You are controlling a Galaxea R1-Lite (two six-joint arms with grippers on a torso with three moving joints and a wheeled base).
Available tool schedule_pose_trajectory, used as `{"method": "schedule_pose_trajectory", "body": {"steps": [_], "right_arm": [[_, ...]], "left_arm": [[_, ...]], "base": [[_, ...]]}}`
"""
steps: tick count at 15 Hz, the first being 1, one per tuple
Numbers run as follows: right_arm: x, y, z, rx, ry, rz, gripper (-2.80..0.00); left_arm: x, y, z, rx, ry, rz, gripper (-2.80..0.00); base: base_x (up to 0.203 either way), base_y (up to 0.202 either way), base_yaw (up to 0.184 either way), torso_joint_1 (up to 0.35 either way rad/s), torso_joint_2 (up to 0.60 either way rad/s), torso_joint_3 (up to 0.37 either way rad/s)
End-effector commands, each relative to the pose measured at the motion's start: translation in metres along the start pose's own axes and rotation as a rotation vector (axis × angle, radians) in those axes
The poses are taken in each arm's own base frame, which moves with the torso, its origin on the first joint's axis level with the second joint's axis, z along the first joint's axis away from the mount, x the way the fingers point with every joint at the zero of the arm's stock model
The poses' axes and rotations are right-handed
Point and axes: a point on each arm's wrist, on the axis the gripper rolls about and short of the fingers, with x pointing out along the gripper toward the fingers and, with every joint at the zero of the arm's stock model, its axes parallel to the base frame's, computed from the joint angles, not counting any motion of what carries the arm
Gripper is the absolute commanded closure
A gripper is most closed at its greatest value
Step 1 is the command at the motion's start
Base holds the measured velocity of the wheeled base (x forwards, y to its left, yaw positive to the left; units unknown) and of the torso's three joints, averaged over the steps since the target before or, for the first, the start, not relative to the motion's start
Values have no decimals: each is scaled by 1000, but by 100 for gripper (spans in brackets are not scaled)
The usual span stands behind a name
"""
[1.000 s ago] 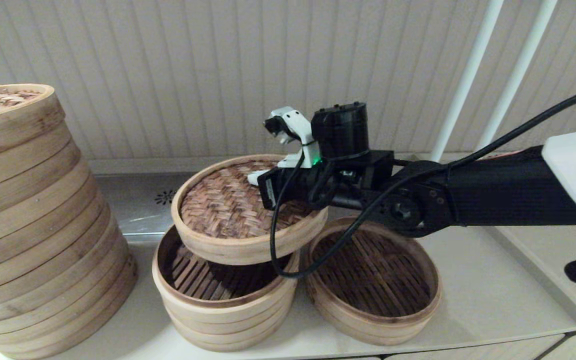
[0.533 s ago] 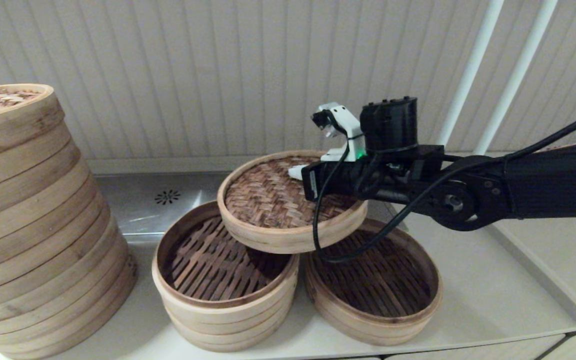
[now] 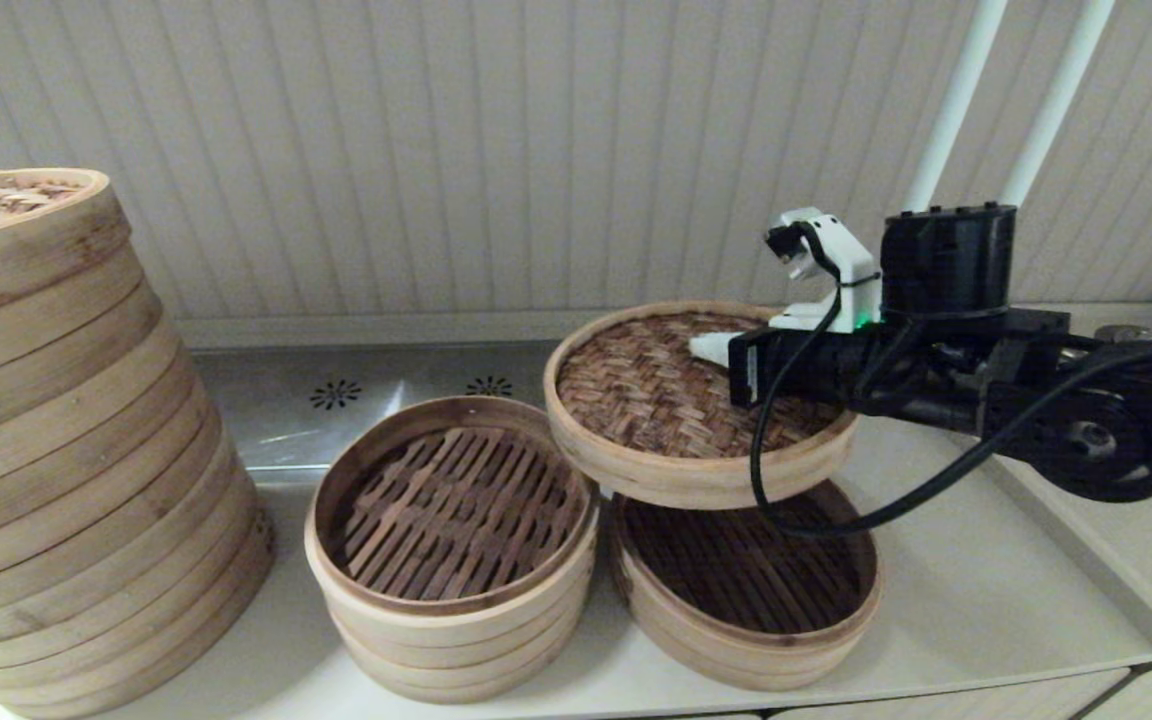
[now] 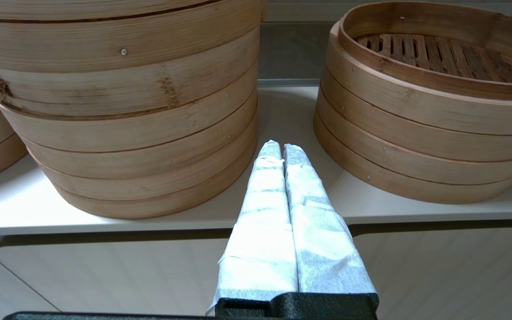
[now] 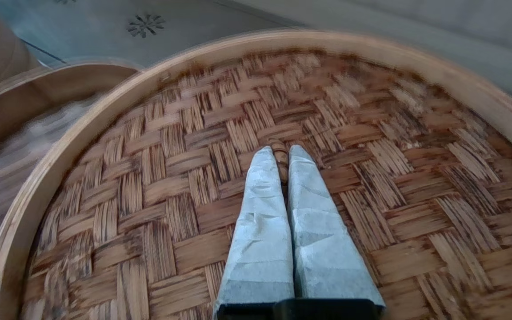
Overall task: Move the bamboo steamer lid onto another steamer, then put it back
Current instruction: Put the steamer
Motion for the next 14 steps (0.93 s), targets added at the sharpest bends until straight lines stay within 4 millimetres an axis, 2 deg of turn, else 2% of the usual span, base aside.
{"method": "schedule_pose_trajectory", "body": {"steps": [1,7,10,14], "right_arm": [[-22,-6,-7,6,0,-28,0],[-53,-34,-44,42,26,-102,0],[-55,-42,-52,69,36,-107,0],[-45,-50,-59,75,23,-104,0]], "left_arm": [[0,0,0,0,2,1,0],[0,0,0,-1,2,1,0],[0,0,0,0,2,1,0],[0,0,0,-1,1,1,0]], "base": [[0,0,0,0,0,0],[0,0,0,0,0,0],[0,0,0,0,0,0],[0,0,0,0,0,0]]}}
